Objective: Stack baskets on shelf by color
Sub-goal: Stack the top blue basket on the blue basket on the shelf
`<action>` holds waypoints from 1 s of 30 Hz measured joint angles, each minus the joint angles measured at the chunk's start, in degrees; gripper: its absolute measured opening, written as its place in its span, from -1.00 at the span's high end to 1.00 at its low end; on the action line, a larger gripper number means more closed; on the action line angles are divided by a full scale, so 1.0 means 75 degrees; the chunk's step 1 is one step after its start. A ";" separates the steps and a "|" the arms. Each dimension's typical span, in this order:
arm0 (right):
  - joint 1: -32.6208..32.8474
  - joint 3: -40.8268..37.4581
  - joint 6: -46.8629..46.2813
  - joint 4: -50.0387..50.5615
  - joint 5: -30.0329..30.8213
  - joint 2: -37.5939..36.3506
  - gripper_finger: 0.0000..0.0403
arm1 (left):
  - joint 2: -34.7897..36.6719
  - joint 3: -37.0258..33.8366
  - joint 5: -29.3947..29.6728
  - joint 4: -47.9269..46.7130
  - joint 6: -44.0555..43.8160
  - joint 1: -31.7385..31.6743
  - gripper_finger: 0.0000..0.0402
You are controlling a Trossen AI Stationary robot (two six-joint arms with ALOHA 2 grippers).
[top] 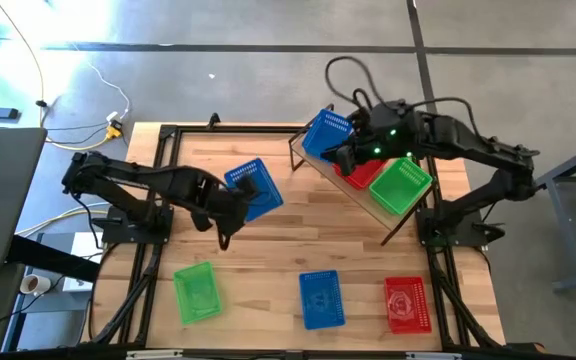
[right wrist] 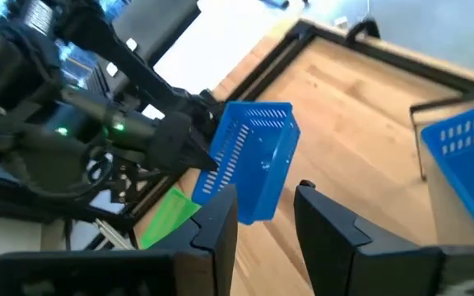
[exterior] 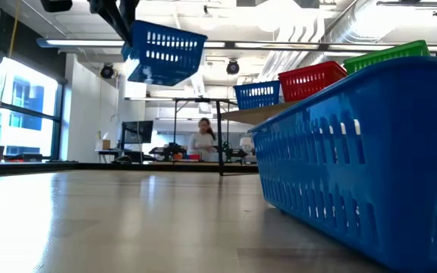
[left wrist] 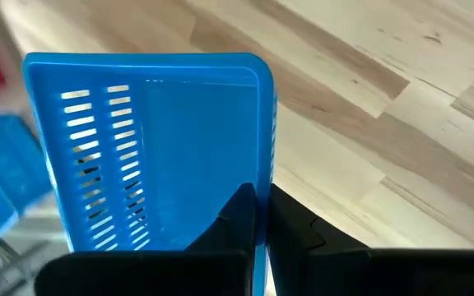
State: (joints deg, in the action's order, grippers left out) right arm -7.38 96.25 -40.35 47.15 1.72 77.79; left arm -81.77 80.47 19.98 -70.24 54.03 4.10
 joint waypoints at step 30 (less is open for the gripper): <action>0.0787 0.0000 0.2091 -0.0259 -0.0556 0.1837 0.47 | -0.0535 -0.0003 -0.0004 0.1445 0.2871 0.1535 0.98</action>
State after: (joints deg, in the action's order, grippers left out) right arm -1.48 96.25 -24.66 45.21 -2.46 91.56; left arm -85.78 80.44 19.95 -59.40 75.56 15.61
